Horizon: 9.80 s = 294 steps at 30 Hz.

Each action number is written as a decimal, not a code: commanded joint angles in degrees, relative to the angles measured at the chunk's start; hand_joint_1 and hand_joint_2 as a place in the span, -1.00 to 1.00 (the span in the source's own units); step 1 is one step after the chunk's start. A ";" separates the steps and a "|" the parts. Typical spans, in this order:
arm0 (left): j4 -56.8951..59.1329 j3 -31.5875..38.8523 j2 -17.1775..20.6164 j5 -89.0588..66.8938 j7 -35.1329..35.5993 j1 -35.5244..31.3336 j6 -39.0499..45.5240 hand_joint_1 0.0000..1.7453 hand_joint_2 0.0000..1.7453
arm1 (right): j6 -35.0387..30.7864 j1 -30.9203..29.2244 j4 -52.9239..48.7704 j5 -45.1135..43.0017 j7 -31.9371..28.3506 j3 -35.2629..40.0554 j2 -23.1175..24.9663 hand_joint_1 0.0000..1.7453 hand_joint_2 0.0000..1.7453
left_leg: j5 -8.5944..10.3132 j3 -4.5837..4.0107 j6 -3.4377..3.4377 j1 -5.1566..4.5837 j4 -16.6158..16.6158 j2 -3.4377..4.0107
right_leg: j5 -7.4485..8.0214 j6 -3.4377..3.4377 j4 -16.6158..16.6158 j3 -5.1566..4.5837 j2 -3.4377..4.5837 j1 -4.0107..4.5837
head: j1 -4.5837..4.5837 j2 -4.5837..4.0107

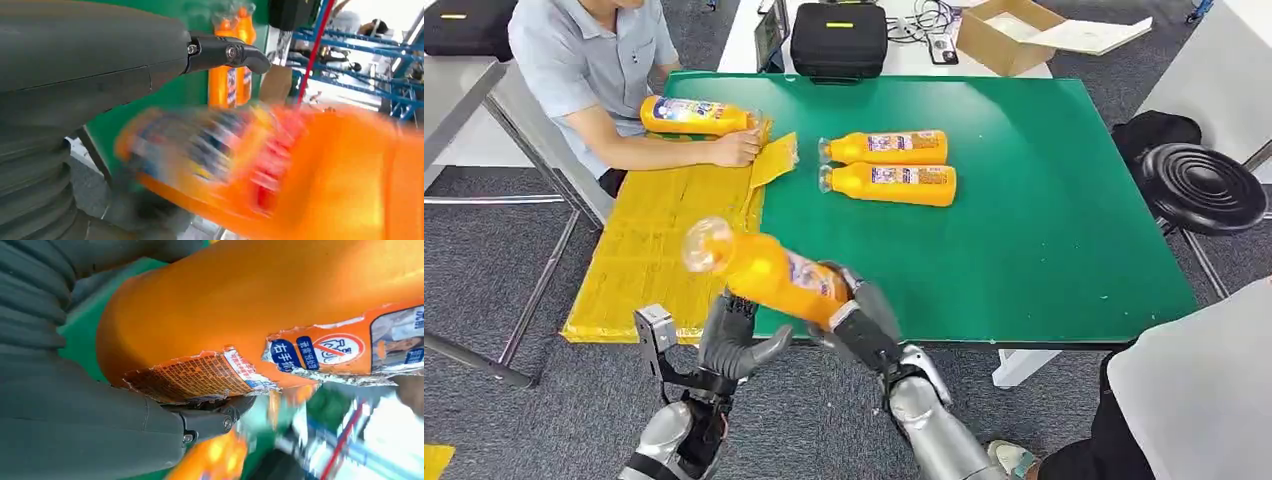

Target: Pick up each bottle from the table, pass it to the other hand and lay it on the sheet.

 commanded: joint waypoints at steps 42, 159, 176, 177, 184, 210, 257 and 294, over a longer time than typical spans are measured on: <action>1.52 6.26 3.37 2.19 1.37 -4.26 7.31 1.00 1.00 | -5.00 2.00 6.27 -6.66 -4.85 14.24 2.24 -1.00 -1.00 | -0.09 0.37 -0.05 0.02 -0.09 -0.03 | -0.12 -0.10 -0.08 0.37 -0.09 0.00 | 0.02 0.00; -18.60 12.50 1.58 -8.65 -11.20 -1.55 17.03 -1.00 1.00 | -27.52 -13.48 27.41 32.74 13.82 -4.24 -12.52 -1.00 1.00 | 0.03 0.23 -0.03 -0.11 0.02 0.00 | 0.02 0.02 -0.01 0.23 -0.06 -0.06 | 0.00 0.00; -12.68 9.05 1.26 -3.85 -8.26 -6.61 15.93 -1.00 1.00 | -27.26 -17.90 34.85 38.98 17.72 -4.18 -13.44 -1.00 1.00 | 0.05 0.24 -0.03 -0.09 0.02 -0.07 | -0.01 0.01 0.01 0.24 -0.14 -0.09 | 0.00 0.00; -12.50 8.95 1.30 -3.74 -8.20 -6.74 15.95 -1.00 1.00 | -27.34 -18.07 35.05 39.64 18.51 -3.97 -13.46 -1.00 1.00 | 0.08 0.18 -0.02 -0.08 0.00 -0.09 | 0.02 0.02 0.00 0.20 -0.15 -0.09 | 0.00 0.00; -12.16 8.91 1.18 -3.38 -7.88 -6.96 16.11 -1.00 1.00 | -27.97 -18.29 35.24 40.78 19.55 -3.55 -13.54 -1.00 1.00 | 0.05 0.26 -0.01 -0.08 0.00 -0.06 | 0.01 0.03 -0.02 0.26 -0.12 -0.08 | 0.00 0.00; -4.36 8.03 0.14 4.74 -3.67 -11.62 14.37 -1.00 1.00 | -16.13 -21.29 38.76 41.36 27.04 -9.48 -13.02 1.00 1.00 | 0.10 0.23 -0.01 -0.07 0.01 -0.10 | 0.04 0.04 -0.03 0.25 -0.17 -0.07 | 0.00 0.00; -1.35 8.11 2.64 3.87 -0.12 -4.10 5.63 -1.00 1.00 | -11.12 -6.98 10.12 3.07 -4.85 -21.15 -5.22 1.00 1.00 | -0.01 0.36 -0.05 -0.07 -0.05 0.03 | -0.03 -0.01 -0.03 0.36 0.01 -0.07 | 0.00 0.00; 14.35 -0.63 -1.32 19.03 11.95 -5.81 2.20 -1.00 1.00 | -11.27 -3.56 -1.83 -6.07 -4.85 -14.57 -5.66 1.00 1.00 | 0.02 0.21 -0.02 -0.08 0.00 -0.02 | 0.00 0.03 -0.01 0.22 -0.05 -0.09 | -0.02 0.00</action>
